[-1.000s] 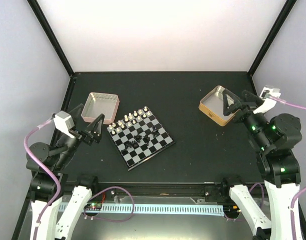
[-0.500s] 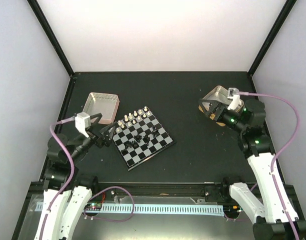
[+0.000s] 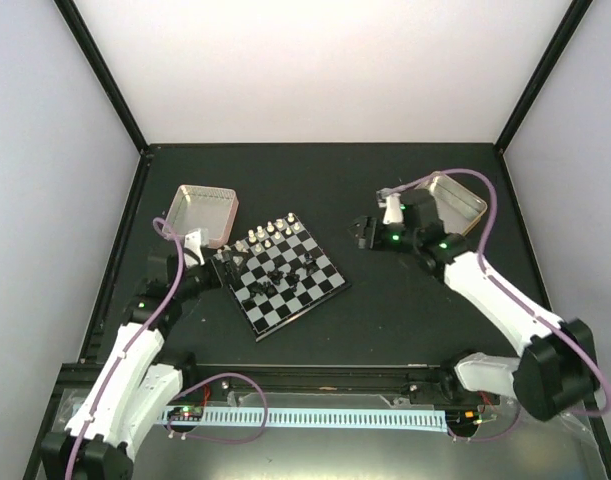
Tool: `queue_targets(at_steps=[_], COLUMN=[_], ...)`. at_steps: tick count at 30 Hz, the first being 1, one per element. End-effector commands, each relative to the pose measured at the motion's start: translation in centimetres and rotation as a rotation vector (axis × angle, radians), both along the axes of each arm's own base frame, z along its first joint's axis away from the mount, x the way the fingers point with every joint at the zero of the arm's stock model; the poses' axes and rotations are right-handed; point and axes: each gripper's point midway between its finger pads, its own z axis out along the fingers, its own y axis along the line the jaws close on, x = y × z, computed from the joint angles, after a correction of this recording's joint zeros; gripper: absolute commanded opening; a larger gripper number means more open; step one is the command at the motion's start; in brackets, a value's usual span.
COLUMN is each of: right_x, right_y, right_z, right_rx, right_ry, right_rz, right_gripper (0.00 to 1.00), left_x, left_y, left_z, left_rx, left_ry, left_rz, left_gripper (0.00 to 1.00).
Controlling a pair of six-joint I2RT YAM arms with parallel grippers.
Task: Set up the chess pieces on the board
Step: Pick up the chess piece from the chessboard.
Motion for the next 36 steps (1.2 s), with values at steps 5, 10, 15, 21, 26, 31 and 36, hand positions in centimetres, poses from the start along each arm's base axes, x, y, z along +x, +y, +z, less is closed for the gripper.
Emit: queue_targets(at_steps=[5, 10, 15, 21, 26, 31, 36], right_x=[1.7, 1.3, 1.0, 1.7, 2.4, 2.9, 3.5], right_y=[4.9, 7.8, 10.0, 11.6, 11.9, 12.4, 13.0], right_z=[-5.1, -8.2, -10.7, -12.9, -14.6, -15.5, -16.1], right_rx=[-0.306, -0.459, -0.627, -0.746, -0.792, -0.807, -0.817], right_ry=[-0.002, 0.021, 0.027, 0.041, 0.055, 0.051, 0.045], right_rz=[0.077, 0.135, 0.177, 0.180, 0.183, 0.193, 0.211], right_gripper=[0.59, 0.50, 0.42, 0.36, 0.30, 0.25, 0.23], left_x=[1.4, 1.8, 1.6, 1.2, 1.3, 1.3, 1.1], left_y=[0.7, 1.2, 1.8, 2.1, 1.9, 2.0, 2.0], left_z=[-5.2, -6.6, -7.6, -8.4, -8.9, -9.4, -9.6], left_rx=[-0.003, 0.016, 0.020, 0.024, 0.019, 0.018, 0.016], left_ry=[0.255, 0.319, 0.338, 0.349, 0.359, 0.373, 0.379], left_rz=[0.086, 0.125, 0.170, 0.187, 0.184, 0.192, 0.193], left_gripper=[0.98, 0.96, 0.94, 0.90, 0.89, 0.89, 0.89])
